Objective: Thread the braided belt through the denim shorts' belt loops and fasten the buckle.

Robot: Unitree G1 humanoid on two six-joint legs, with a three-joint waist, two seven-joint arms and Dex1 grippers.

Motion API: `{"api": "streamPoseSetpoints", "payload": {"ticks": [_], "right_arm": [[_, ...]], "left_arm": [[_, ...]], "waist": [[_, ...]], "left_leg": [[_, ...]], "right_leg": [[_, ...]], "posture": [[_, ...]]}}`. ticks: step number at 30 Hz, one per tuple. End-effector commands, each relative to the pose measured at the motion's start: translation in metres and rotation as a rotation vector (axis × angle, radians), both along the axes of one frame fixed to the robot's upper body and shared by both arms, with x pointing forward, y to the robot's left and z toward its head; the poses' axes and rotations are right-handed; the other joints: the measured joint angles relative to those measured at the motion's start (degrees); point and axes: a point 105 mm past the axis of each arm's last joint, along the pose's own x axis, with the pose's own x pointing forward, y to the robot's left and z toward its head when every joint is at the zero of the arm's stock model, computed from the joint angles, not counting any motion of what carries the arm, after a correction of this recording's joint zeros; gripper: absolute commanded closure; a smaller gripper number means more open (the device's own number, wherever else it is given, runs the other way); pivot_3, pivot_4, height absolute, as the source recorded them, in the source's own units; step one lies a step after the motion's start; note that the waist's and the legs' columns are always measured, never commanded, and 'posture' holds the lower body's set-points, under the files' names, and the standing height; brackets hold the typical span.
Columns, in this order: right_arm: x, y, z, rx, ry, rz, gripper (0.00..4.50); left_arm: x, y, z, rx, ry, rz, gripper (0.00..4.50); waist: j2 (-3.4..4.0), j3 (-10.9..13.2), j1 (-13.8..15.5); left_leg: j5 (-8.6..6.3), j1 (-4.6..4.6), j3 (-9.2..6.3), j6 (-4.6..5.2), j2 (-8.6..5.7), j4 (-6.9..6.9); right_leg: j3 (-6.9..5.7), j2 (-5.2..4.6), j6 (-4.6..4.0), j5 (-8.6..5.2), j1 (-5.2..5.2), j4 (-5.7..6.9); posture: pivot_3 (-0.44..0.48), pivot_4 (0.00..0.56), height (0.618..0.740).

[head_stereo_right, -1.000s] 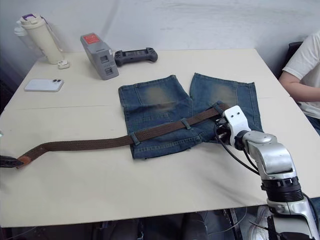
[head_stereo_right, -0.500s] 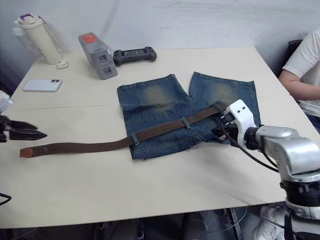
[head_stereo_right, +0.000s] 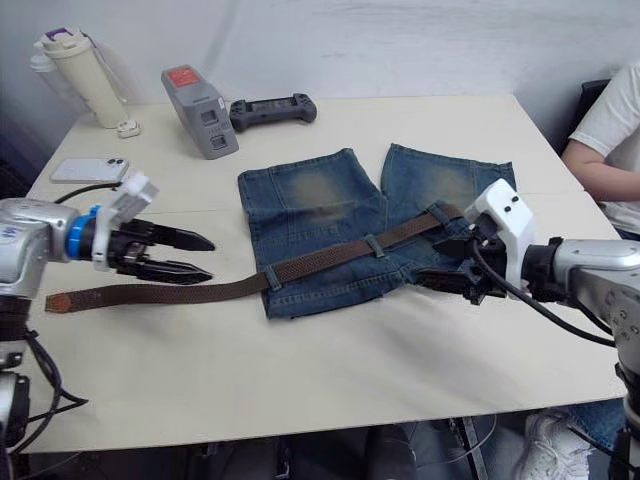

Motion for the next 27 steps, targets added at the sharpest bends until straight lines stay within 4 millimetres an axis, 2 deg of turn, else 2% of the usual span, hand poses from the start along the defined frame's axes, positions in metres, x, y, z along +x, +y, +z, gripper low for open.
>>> {"api": "streamPoseSetpoints", "payload": {"ticks": [1,4,7,13,17,20,22,24,27], "right_arm": [[-0.003,-0.001,0.011,-0.012,-0.070,-0.028,0.03],[-0.001,-0.010,0.010,-0.036,-0.101,-0.094,0.03],[-0.003,-0.014,0.010,-0.040,-0.105,-0.107,0.03],[-0.005,-0.022,0.009,-0.065,-0.117,-0.151,0.03],[-0.002,-0.022,0.009,-0.060,-0.127,-0.157,0.03],[-0.001,-0.021,0.009,-0.059,-0.130,-0.156,0.03],[0.001,-0.020,0.009,-0.061,-0.135,-0.158,0.03],[0.004,-0.020,0.010,-0.046,-0.144,-0.169,0.03],[0.008,-0.016,0.012,-0.031,-0.160,-0.169,0.03]], "left_arm": [[0.002,-0.022,-0.006,-0.028,0.068,0.018,0.00],[0.011,-0.043,-0.018,-0.053,0.133,0.066,0.00],[0.015,-0.052,-0.026,-0.041,0.159,0.101,0.00],[0.036,-0.051,-0.018,-0.071,0.098,0.225,0.00],[0.042,-0.050,-0.013,-0.103,0.080,0.265,0.00],[0.037,-0.050,-0.023,-0.052,0.093,0.253,0.00],[0.026,-0.051,-0.034,-0.033,0.178,0.231,0.00],[0.023,-0.048,-0.051,0.014,0.213,0.248,0.00],[0.019,-0.050,-0.059,0.014,0.246,0.238,0.00]], "waist": [[0.00,0.00,0.11],[-0.02,0.00,0.32],[-0.02,0.00,0.45],[-0.02,0.01,0.61],[-0.02,0.00,0.74],[-0.02,0.00,0.88],[-0.01,0.00,1.00],[0.00,-0.01,1.04],[-0.01,0.00,1.23]], "left_leg": [[0.00,0.00,0.00,0.00,0.00,0.00],[0.01,0.00,-0.03,0.01,0.00,0.02],[0.01,0.00,-0.02,0.01,-0.01,0.01],[0.01,0.02,-0.03,0.01,0.00,-0.01],[0.01,0.02,-0.01,0.01,-0.01,0.00],[0.01,0.02,-0.02,0.02,-0.01,0.01],[0.01,0.02,-0.02,0.01,-0.01,0.02],[0.01,0.02,-0.02,0.01,-0.01,0.02],[0.01,0.03,-0.03,0.01,0.00,0.05]], "right_leg": [[0.00,0.00,0.01,0.01,0.01,0.00],[-0.03,0.01,0.01,0.01,0.03,0.00],[-0.02,0.01,0.02,0.02,0.03,-0.01],[-0.01,0.02,0.02,0.02,0.04,-0.02],[-0.01,0.01,0.01,0.02,0.04,-0.03],[-0.01,0.01,0.01,0.02,0.04,-0.02],[-0.01,0.01,0.01,0.02,0.04,-0.03],[-0.01,0.01,0.01,0.02,0.04,-0.03],[-0.01,0.02,0.01,0.02,0.04,-0.03]], "posture": [[0.000,0.150,0.650],[0.000,0.150,0.650],[0.000,0.150,0.650],[0.000,0.150,0.650],[0.000,0.150,0.650],[0.000,0.150,0.650],[0.000,0.150,0.650],[0.000,0.150,0.650],[0.000,0.150,0.650]]}}
